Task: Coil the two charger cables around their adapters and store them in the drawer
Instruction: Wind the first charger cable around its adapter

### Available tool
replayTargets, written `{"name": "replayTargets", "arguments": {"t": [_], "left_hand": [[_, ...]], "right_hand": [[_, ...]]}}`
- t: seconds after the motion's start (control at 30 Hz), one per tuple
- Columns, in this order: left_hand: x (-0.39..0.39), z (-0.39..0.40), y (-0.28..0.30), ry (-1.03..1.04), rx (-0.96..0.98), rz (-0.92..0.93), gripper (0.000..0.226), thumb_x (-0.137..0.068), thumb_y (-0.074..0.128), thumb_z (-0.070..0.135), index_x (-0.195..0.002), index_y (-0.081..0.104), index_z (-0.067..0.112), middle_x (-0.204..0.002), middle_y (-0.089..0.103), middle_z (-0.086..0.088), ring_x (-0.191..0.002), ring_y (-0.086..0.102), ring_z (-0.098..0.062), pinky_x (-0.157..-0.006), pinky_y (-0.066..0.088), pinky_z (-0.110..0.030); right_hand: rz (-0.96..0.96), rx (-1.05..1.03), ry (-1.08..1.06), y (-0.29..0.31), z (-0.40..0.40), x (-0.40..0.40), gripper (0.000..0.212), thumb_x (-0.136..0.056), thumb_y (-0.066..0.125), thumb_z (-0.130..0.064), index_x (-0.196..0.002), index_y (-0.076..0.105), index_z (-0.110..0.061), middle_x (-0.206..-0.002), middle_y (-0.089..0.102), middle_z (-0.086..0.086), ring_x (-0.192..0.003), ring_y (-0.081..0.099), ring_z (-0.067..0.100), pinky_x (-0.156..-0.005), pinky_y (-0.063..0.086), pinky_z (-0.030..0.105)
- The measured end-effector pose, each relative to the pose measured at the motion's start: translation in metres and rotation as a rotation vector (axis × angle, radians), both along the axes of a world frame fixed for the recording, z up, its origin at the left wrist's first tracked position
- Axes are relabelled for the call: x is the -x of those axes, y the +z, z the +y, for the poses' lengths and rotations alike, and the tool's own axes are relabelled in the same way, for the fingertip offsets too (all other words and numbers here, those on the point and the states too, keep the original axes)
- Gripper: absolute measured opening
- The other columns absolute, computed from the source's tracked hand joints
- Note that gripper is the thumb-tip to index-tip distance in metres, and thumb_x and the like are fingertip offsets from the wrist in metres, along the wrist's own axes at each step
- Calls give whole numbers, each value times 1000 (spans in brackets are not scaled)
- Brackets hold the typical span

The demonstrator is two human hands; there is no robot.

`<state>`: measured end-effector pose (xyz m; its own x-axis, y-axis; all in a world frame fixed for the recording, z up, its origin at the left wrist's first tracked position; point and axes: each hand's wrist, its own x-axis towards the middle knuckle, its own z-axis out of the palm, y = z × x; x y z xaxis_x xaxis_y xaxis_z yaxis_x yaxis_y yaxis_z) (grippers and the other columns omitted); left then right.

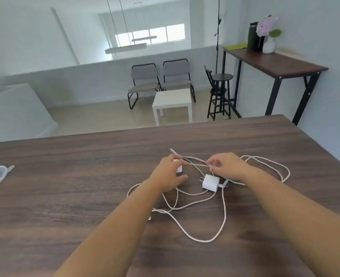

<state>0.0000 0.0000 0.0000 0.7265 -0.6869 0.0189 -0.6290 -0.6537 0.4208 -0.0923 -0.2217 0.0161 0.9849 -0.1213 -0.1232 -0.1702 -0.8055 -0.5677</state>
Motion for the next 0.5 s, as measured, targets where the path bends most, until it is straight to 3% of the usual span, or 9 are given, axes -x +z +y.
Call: {"name": "replayTargets", "arguments": {"t": [0.17,0.3,0.43,0.5], "left_hand": [[29,-27,-16,-287,53,-75,71,-79,72,40,-143,46,22,-147,43,1,-136,35,-18,-116,23,-31],[40,-43,-30,-353,23,-135,74,-84,68,41,-148,37,22,-150,41,2,-141,29,-19,-117,16,-27],[42,-51,-38,-317,72,-134,61,-86,66,39,-141,47,24,-132,51,0,-124,45,-21,-110,33,-34],[40,-51,-40,-292,81,-102,61,-85,66,40,-141,47,24,-126,50,0,-118,44,-21,-106,34,-32]], "right_hand": [[-69,200,64,-7,-12,23,21,-86,59,-25,-104,69,-28,-99,68,-6,-95,59,15,-88,47,32],[-113,261,86,-16,-16,34,22,-84,58,-29,-102,71,-30,-99,69,-8,-98,59,16,-92,45,35],[-120,235,50,-27,-19,43,22,-84,65,-36,-104,72,-28,-101,68,-7,-103,57,14,-93,44,29],[-125,212,12,-32,-20,48,26,-85,66,-38,-108,70,-28,-103,61,-4,-103,52,14,-92,41,26]]}}
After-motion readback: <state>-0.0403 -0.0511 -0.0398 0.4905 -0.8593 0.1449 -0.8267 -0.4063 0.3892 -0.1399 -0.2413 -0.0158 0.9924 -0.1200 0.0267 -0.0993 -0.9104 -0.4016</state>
